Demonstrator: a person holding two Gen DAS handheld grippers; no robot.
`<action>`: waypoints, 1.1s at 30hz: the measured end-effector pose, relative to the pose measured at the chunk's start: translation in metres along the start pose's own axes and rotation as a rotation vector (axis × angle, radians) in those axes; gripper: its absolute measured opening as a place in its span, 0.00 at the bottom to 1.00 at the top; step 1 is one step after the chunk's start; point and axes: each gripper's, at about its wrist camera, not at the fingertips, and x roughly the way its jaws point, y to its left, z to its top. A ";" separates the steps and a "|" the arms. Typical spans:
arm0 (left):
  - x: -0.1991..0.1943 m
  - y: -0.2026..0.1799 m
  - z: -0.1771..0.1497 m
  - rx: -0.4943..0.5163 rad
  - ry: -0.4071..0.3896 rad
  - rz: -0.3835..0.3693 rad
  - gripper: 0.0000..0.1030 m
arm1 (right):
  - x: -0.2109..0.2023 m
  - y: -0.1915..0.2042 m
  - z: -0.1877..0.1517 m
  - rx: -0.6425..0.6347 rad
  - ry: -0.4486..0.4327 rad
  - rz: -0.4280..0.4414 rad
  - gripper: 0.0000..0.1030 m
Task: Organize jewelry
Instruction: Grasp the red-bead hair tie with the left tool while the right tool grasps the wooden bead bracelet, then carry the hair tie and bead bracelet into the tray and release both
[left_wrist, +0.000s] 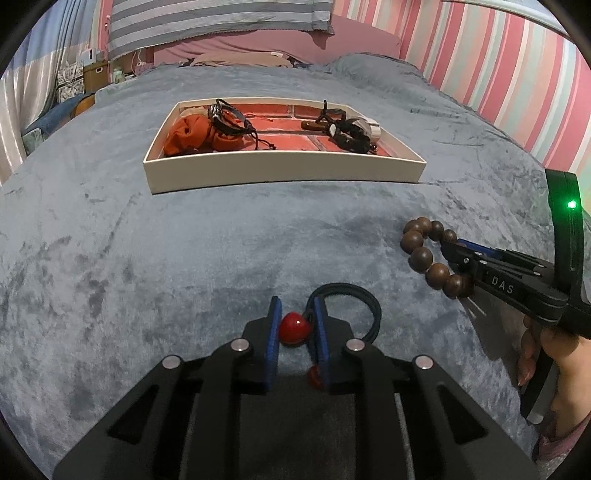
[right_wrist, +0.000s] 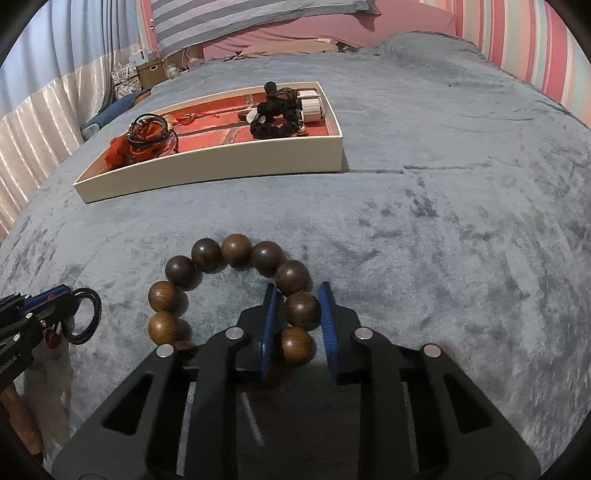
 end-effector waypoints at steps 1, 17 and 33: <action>0.000 0.000 0.000 0.000 -0.001 0.000 0.18 | 0.000 0.000 0.000 0.000 -0.001 0.000 0.22; -0.020 0.002 0.024 -0.004 -0.074 0.021 0.18 | -0.037 0.010 0.015 -0.012 -0.114 0.033 0.19; -0.038 0.021 0.133 0.015 -0.196 0.085 0.18 | -0.071 0.030 0.109 -0.056 -0.232 0.059 0.19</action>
